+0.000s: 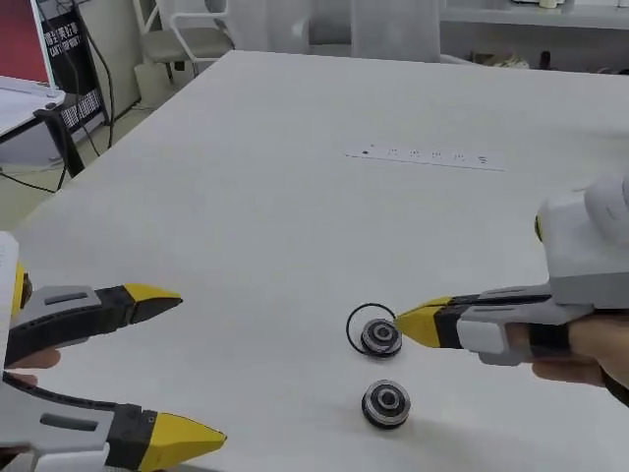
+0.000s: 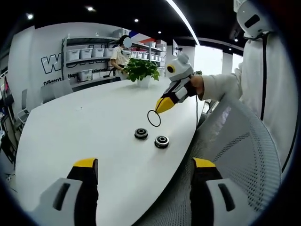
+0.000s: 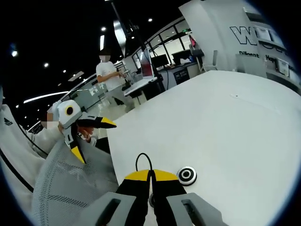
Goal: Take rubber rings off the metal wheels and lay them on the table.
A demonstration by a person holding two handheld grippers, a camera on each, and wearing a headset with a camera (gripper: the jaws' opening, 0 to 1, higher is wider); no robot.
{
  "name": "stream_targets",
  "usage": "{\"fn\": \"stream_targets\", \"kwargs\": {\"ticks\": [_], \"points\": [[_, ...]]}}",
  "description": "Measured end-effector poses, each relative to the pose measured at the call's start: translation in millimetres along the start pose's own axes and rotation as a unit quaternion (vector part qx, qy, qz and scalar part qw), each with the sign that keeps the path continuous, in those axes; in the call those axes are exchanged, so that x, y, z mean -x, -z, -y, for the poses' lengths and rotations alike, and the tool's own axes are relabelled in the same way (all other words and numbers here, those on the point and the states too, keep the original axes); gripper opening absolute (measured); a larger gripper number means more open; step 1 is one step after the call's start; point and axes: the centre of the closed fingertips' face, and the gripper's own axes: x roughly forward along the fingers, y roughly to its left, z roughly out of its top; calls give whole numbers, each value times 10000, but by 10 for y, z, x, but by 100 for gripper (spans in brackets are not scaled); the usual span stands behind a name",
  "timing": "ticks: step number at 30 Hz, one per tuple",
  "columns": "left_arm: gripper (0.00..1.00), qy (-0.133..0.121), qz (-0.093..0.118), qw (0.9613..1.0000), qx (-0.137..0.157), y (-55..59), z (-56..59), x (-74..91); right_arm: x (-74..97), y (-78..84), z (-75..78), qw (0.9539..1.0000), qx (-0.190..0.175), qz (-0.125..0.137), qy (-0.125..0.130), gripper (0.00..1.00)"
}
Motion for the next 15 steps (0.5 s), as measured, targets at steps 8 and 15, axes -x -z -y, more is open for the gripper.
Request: {"fn": "stream_targets", "kwargs": {"ticks": [8, 15], "points": [[89, 78, -39, 10000, 35, 30, 30, -24, -125, -156, -85, 9997, 197, -66, -86, 0], [98, 208, 1, 9998, 51, 35, 60, -38, -253, -219, -177, 9990, 364, -212, -143, 0]]}}
